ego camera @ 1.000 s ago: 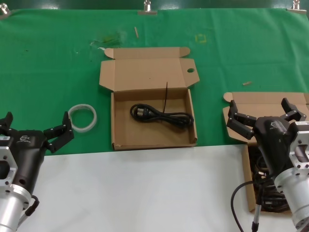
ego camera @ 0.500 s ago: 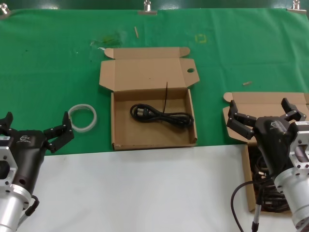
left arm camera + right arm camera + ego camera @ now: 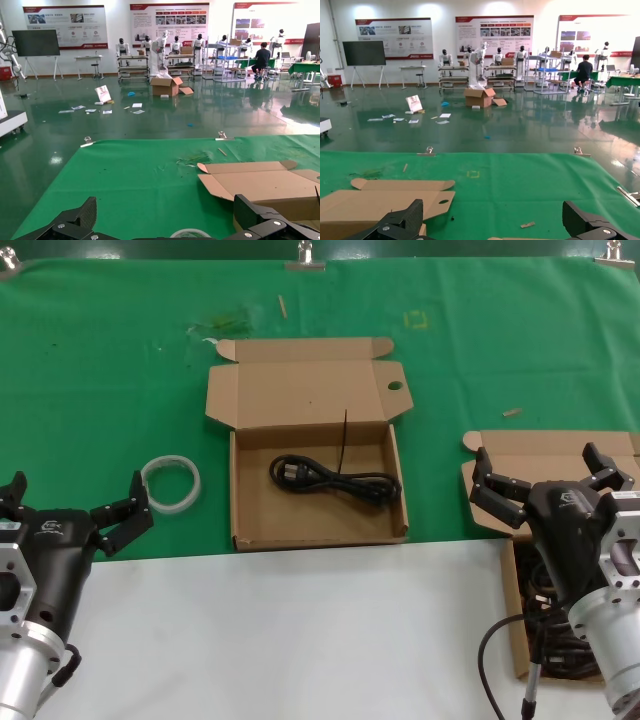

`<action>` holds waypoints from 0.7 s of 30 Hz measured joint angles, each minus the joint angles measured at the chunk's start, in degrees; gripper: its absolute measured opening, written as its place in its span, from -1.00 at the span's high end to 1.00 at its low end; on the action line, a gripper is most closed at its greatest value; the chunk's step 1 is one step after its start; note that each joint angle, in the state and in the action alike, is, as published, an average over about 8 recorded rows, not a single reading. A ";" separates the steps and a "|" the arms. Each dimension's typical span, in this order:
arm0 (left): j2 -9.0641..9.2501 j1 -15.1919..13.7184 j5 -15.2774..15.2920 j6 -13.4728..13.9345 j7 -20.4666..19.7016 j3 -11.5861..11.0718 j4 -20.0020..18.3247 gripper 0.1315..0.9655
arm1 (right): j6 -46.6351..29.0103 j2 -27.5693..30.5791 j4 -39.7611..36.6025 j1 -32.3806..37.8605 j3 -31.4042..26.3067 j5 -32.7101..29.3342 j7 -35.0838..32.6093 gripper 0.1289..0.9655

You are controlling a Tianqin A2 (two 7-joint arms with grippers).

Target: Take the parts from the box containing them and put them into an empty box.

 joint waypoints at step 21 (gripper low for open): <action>0.00 0.00 0.00 0.00 0.00 0.00 0.00 -1.00 | 0.00 0.00 0.00 0.00 0.00 0.00 0.00 -1.00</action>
